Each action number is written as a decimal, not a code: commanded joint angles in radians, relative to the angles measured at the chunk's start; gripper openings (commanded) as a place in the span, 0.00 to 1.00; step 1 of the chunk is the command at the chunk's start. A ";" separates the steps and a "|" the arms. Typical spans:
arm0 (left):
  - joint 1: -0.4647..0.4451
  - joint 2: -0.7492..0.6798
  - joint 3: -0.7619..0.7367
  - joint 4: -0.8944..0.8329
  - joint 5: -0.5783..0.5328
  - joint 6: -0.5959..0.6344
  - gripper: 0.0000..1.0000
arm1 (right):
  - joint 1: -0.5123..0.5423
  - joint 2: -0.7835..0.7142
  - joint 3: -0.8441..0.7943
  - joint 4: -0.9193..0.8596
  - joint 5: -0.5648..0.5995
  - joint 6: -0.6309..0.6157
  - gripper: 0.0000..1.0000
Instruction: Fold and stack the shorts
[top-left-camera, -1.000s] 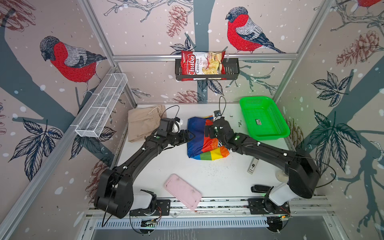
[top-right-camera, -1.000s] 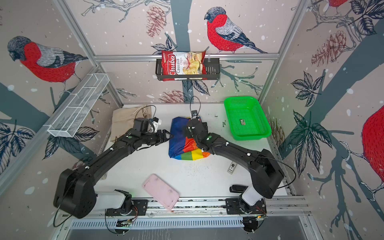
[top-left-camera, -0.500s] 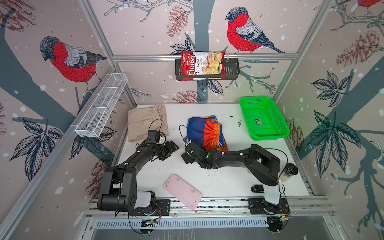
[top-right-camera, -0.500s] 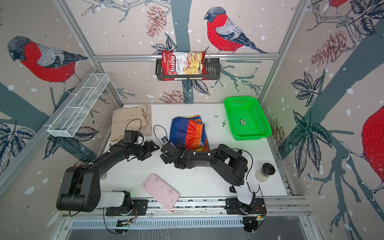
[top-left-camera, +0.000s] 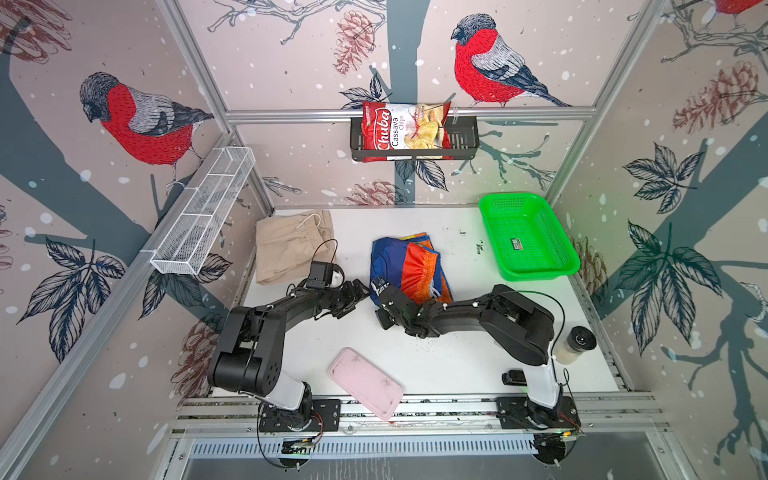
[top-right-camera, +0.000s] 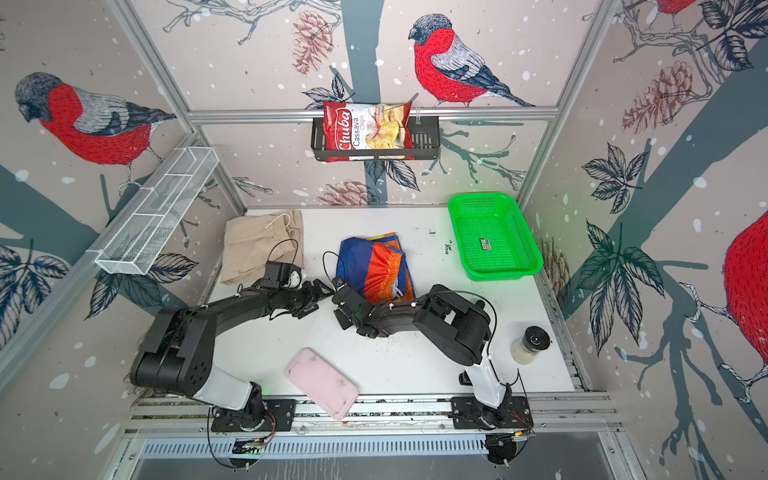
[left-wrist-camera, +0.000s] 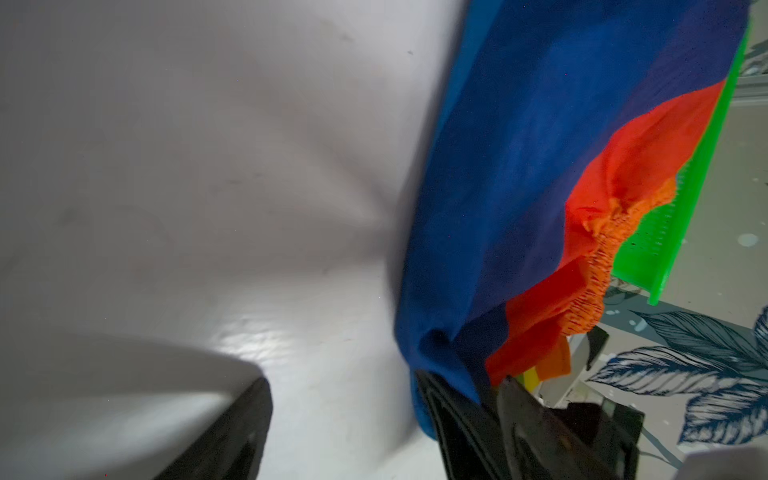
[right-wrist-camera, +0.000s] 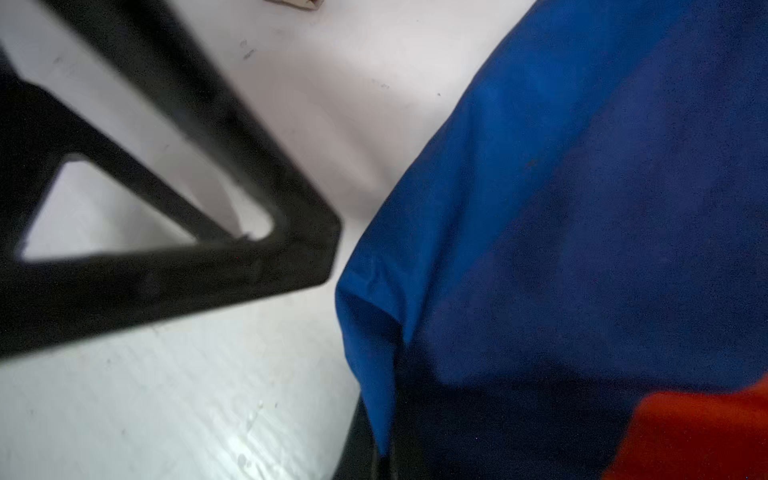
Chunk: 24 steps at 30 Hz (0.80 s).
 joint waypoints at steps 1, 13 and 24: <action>-0.007 0.042 0.001 0.084 -0.013 -0.061 0.86 | 0.001 -0.051 -0.037 0.026 -0.014 0.043 0.01; -0.094 0.172 0.020 0.290 -0.003 -0.170 0.85 | 0.005 -0.160 -0.154 0.132 -0.091 0.093 0.00; -0.139 0.276 0.177 0.251 -0.058 -0.175 0.00 | 0.004 -0.165 -0.189 0.183 -0.119 0.136 0.22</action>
